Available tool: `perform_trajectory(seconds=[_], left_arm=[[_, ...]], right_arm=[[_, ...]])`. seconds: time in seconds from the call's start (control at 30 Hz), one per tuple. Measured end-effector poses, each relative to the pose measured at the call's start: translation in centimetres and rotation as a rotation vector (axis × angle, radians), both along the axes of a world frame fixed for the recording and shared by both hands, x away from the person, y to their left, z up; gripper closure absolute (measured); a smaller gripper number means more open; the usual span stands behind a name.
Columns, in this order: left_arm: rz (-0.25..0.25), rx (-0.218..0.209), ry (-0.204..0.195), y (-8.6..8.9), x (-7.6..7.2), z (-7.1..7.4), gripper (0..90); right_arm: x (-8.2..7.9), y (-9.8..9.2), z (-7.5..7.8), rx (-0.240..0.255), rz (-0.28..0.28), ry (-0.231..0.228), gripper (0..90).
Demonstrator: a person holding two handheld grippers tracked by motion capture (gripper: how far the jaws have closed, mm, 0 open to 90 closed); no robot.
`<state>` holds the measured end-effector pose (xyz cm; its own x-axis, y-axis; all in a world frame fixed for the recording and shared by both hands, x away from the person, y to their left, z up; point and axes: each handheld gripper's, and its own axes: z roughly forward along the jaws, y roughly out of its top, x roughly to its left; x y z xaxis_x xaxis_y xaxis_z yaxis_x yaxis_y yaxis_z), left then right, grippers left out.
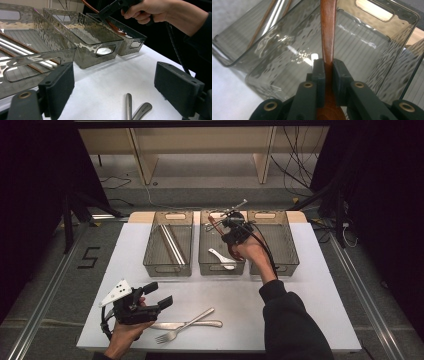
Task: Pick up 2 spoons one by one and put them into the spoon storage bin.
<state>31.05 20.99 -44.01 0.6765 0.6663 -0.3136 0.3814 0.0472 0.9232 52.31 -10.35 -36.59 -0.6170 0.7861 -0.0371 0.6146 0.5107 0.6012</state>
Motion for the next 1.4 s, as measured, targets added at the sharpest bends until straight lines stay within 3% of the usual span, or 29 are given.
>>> perform_trajectory(seconds=[0.77, 1.1, 1.4], left_arm=[[-0.002, -0.001, 0.0, 0.0, 0.0, 0.0, 16.1], [-0.002, -0.002, 0.001, 0.0, 0.0, 0.0, 16.0], [-0.002, -0.001, 0.0, 0.0, 0.0, 0.0, 16.0]], right_arm=[[1.5, 0.5, -2.1, -0.012, -0.046, 0.025, 81.9], [1.6, 1.2, -3.2, -0.058, -0.04, 0.051, 81.0], [1.2, 0.9, -2.8, -0.044, -0.016, 0.051, 72.5]])
